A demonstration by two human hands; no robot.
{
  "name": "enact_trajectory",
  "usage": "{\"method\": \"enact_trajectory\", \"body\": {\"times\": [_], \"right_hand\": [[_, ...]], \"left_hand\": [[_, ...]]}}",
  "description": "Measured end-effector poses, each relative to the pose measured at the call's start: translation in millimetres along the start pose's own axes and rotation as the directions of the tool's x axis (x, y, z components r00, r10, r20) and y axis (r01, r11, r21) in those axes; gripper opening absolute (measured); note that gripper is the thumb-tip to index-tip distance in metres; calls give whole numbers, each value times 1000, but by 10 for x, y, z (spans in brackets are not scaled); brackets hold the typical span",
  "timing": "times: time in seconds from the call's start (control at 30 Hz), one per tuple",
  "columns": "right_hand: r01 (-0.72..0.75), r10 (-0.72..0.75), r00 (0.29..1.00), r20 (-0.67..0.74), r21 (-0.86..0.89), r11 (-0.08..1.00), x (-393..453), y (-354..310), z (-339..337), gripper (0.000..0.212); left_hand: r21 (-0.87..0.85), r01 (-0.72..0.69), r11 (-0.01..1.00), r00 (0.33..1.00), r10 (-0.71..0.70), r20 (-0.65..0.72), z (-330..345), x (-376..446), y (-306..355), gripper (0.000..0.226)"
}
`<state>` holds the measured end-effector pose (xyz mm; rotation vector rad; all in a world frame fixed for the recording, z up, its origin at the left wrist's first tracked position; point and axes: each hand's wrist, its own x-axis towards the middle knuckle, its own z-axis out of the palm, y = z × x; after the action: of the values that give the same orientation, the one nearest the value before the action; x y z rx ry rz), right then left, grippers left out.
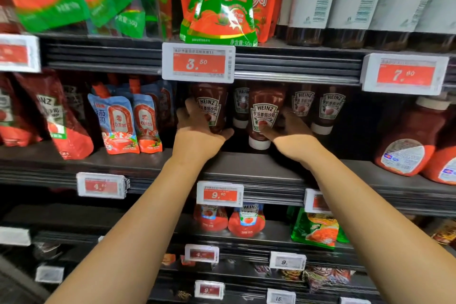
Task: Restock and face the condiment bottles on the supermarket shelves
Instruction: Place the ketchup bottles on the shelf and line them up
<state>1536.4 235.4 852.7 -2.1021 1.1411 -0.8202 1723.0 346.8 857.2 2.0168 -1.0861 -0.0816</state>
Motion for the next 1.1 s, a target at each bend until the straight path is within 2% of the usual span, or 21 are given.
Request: {"method": "enact_trajectory", "body": {"times": [0.1,0.23,0.43,0.6,0.7,0.87,1.1], "right_hand": [[-5,5,1000,-2,-93,996,31,-73,40,64],[-26,27,1000,2,-220,975,90,-161,102,79],[-49,39,998,-42,-266,963,154,-218,207,69],[-78,57,995,-83,-274,959,203,-255,338,66],[-46,16,994,-104,-284,958,194,-272,468,69],[0,-8,999,-32,-238,971,142,-198,560,75],[54,-61,998,-25,-227,972,145,-193,558,72]], "left_hand": [[-73,48,996,999,-46,30,53,137,-49,109],[-82,-9,997,1000,7,-25,156,178,-128,95],[-96,-32,995,998,27,-54,185,233,-178,92],[-137,-14,990,999,8,-47,193,251,-203,88],[-145,2,989,1000,-6,-29,185,272,-217,90],[-103,-22,994,1000,21,-5,197,258,-269,80],[-97,-32,995,999,33,7,201,282,-268,78]]}}
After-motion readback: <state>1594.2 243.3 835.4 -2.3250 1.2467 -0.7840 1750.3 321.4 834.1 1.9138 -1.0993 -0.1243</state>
